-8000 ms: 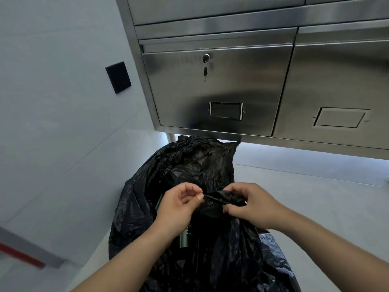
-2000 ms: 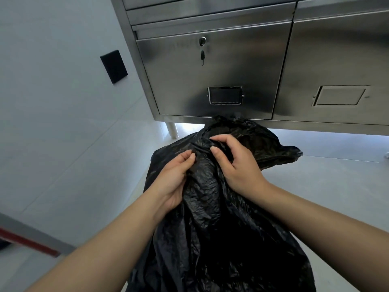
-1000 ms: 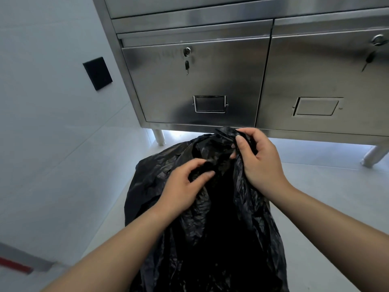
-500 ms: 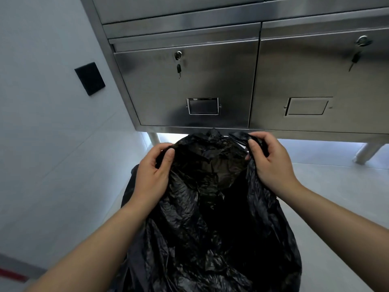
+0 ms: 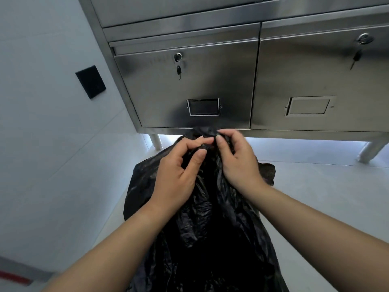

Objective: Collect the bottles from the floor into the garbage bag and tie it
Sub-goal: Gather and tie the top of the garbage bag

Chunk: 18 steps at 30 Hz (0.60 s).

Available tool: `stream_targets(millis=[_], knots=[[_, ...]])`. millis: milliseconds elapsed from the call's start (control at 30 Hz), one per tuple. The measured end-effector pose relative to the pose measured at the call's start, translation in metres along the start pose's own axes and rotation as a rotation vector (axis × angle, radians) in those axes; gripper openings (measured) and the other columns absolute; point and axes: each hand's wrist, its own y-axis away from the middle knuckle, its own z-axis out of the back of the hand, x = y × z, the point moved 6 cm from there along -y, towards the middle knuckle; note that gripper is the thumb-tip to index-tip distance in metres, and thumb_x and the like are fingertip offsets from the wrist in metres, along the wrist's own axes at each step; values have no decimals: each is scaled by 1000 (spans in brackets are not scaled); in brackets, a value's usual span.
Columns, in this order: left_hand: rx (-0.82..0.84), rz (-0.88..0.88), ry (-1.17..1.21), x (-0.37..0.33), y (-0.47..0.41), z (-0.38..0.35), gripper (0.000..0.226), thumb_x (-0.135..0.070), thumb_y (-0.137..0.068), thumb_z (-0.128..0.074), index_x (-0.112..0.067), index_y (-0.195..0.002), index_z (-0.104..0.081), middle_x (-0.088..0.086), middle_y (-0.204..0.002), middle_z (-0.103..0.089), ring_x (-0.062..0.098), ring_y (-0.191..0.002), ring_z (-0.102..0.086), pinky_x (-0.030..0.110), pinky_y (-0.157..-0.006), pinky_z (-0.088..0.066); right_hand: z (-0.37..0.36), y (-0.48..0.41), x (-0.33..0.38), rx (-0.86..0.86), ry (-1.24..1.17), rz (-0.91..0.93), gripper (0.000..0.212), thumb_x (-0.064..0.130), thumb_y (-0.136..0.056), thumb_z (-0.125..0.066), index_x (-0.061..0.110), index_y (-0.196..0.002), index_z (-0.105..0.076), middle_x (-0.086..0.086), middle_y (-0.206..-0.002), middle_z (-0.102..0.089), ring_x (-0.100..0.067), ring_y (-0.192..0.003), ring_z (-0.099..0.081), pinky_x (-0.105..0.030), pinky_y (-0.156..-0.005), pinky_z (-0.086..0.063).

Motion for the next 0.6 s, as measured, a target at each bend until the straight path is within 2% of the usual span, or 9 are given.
stream_targets(millis=[67, 133, 200, 267, 333, 367, 500, 600], knots=[[-68, -59, 42, -8, -2, 6, 11, -35, -94, -47, -41, -91, -55, -10, -104, -72, 12, -112, -62, 25, -96, -45, -19, 13, -11, 83, 20, -53, 10, 16, -92, -54, 16, -100, -60, 7, -92, -63, -5, -88, -58, -22, -84, -45], [-133, -81, 80, -8, -2, 17, 10, -40, -94, -44, -42, -88, -51, -6, -82, -71, 15, -92, -68, 24, -84, -49, -30, 28, -20, 155, 31, -89, 10, 16, -92, -55, 14, -100, -60, 4, -94, -65, -8, -91, -60, -25, -84, -45], [-182, -50, 80, 0, -1, 26, 14, -48, -93, -42, -40, -83, -48, -6, -62, -60, 15, -63, -62, 27, -69, -50, -29, 35, -21, 170, 18, -70, 9, 14, -92, -55, 16, -98, -60, 10, -87, -65, 4, -84, -60, -14, -77, -43], [-203, 51, 51, 16, 3, 33, 21, -51, -93, -40, -38, -77, -44, -8, -53, -49, 16, -51, -49, 41, -64, -50, -19, 34, -20, 158, -14, -60, 11, 12, -92, -53, 22, -95, -58, 14, -80, -65, 12, -77, -61, -4, -69, -40], [-185, 149, 8, 35, 10, 34, 24, -47, -93, -38, -36, -73, -41, -9, -52, -45, 14, -50, -43, 53, -66, -46, -8, 31, -21, 159, -24, -71, 14, 15, -93, -52, 29, -93, -56, 11, -78, -68, 8, -76, -65, -4, -67, -41], [-161, 182, -21, 43, 13, 33, 23, -45, -94, -37, -37, -73, -41, -10, -53, -46, 11, -51, -42, 53, -66, -46, -4, 31, -22, 161, -6, -70, 15, 16, -93, -52, 30, -94, -55, 10, -78, -68, 5, -75, -65, -4, -68, -42], [-12, 233, -55, 57, 23, 16, 15, -41, -93, -35, -33, -85, -45, -14, -69, -53, 6, -66, -51, 31, -72, -47, 3, 33, -26, 171, 77, -50, 13, 19, -93, -52, 32, -95, -55, 10, -74, -67, -1, -72, -64, -7, -69, -42], [65, 208, -75, 52, 23, 4, 13, -36, -93, -37, -32, -94, -49, -15, -85, -59, 4, -82, -58, 18, -78, -44, 1, 35, -25, 189, 92, -28, 15, 21, -92, -55, 35, -95, -57, 12, -77, -66, -1, -74, -63, -10, -71, -44]])
